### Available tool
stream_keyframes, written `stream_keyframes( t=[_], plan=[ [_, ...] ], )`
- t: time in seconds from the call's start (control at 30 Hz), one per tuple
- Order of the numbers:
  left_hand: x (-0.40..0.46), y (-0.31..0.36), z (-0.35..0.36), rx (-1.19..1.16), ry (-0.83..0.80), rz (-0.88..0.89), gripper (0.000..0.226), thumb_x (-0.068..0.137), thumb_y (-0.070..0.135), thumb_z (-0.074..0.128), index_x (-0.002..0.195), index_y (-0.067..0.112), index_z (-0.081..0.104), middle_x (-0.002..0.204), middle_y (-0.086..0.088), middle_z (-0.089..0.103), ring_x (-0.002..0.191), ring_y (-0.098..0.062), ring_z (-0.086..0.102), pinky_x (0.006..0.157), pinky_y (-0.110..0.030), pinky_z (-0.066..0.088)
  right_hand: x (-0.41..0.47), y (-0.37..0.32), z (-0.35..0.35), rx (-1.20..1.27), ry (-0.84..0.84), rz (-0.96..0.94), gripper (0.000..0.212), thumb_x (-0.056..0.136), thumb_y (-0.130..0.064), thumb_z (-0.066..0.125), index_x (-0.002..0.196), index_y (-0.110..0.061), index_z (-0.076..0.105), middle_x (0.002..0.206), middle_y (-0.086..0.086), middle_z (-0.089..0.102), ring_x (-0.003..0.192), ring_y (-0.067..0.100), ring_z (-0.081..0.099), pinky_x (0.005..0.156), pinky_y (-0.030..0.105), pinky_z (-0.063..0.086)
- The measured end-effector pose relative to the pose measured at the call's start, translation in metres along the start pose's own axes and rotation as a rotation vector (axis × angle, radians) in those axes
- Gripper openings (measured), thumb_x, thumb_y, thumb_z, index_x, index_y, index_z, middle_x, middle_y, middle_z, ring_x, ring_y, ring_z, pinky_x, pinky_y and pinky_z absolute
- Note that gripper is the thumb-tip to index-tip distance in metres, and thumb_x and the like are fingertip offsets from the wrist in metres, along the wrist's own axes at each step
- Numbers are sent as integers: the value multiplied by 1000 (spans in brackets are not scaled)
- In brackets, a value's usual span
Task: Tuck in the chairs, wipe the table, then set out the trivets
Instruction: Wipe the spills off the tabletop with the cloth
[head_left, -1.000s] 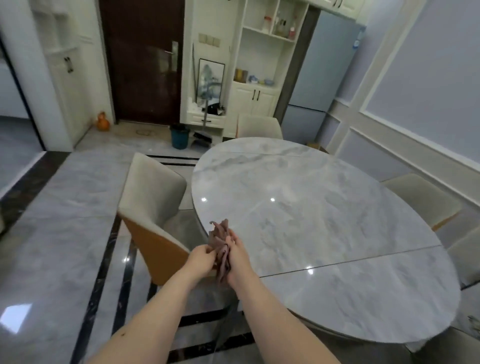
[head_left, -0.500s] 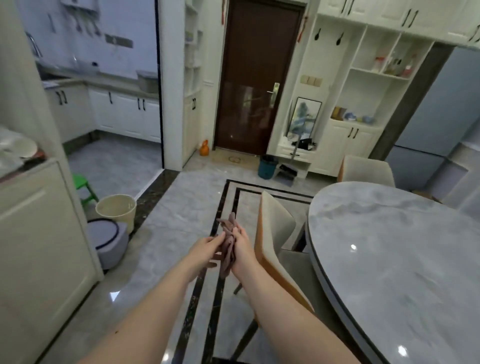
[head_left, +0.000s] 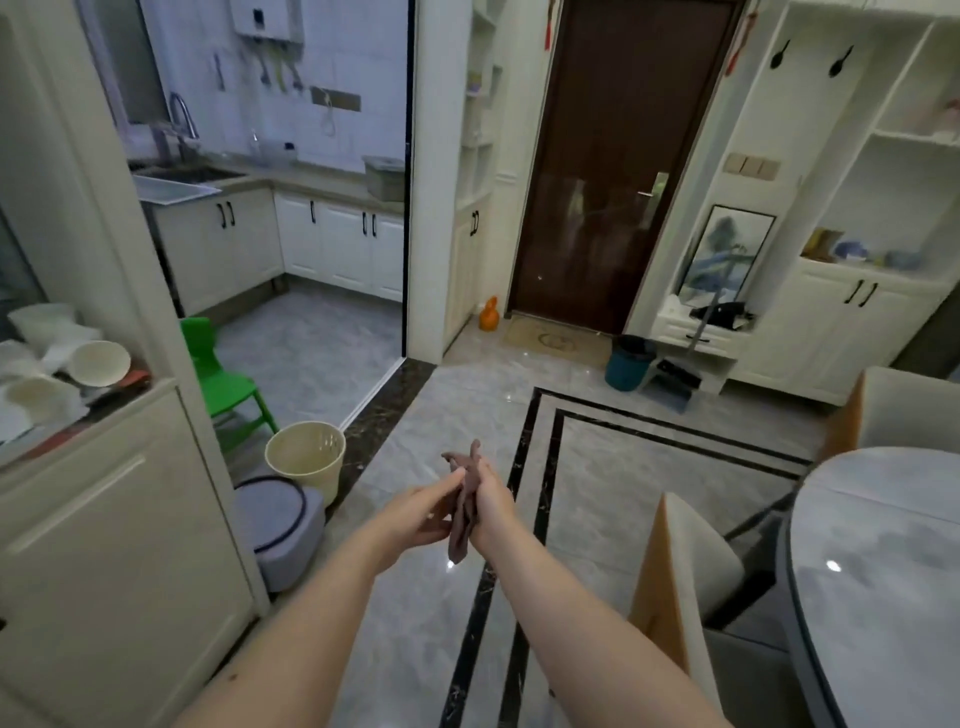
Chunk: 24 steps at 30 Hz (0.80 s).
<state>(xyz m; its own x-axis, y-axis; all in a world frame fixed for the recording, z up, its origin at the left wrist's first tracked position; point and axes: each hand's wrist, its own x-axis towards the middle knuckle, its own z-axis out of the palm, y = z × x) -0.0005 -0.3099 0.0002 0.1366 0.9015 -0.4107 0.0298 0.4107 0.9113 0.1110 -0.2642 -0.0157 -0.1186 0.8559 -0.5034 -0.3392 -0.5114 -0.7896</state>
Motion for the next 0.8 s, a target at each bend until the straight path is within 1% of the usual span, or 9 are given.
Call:
stream_keyframes(
  t=[0.07,0.17,0.2,0.3,0.43,0.53,0.63,0.7,0.8],
  plan=[
    [32,15,-19,-12,3,-9,51,80,55,63,110,15,68,104,-9,71,99,-19,68,92,-34,53,30,-19,12,-15,-1,9,52,102,-41,36,129,0,53,126,21,57,111,30,58,89,36,45],
    [84,31,-41,-41,82,-20,42,88,37,60,117,7,62,97,-12,69,95,-22,66,85,-34,54,85,-38,29,23,-43,49,51,101,-43,35,110,1,60,92,15,63,78,20,60,69,26,52],
    [100,36,-46,-65,115,-24,36,93,30,54,119,5,60,95,-14,68,92,-24,65,80,-35,54,101,-43,34,12,-37,36,53,101,-44,35,109,2,60,95,15,65,82,21,62,71,26,54],
    [157,56,-66,-106,174,-42,31,100,20,38,123,7,54,89,-18,63,79,-27,61,69,-35,51,158,-60,48,-96,-53,29,64,97,-53,35,125,0,58,127,13,61,115,20,58,96,26,46],
    [235,94,-87,-262,184,-36,32,102,19,33,123,1,49,72,-16,57,66,-28,54,63,-35,44,209,-104,53,-335,-43,-82,43,102,-37,38,138,-14,44,129,0,48,129,16,41,94,21,34],
    [287,131,-91,-409,163,-68,22,101,17,33,115,4,46,83,-16,55,76,-27,54,72,-36,48,239,-142,47,-492,14,-222,28,97,-15,49,125,-11,53,122,5,56,107,13,51,74,13,42],
    [345,167,-83,-432,151,-90,27,101,16,32,120,1,44,105,-22,56,94,-33,57,81,-40,46,271,-175,29,-634,59,-357,29,87,0,52,114,-8,60,115,6,63,104,12,56,75,9,47],
    [380,182,-69,-451,119,-134,36,102,15,29,130,-3,41,125,-26,51,119,-39,50,100,-45,39,283,-195,15,-722,68,-399,29,84,-5,61,112,-11,63,112,2,64,103,9,58,82,11,45],
    [427,206,-41,-494,5,-198,31,101,15,32,116,-8,47,138,-31,42,118,-40,50,97,-46,41,311,-223,-17,-873,111,-438,42,77,-26,76,116,-19,61,115,-7,59,101,-4,53,80,5,38]
  ],
)
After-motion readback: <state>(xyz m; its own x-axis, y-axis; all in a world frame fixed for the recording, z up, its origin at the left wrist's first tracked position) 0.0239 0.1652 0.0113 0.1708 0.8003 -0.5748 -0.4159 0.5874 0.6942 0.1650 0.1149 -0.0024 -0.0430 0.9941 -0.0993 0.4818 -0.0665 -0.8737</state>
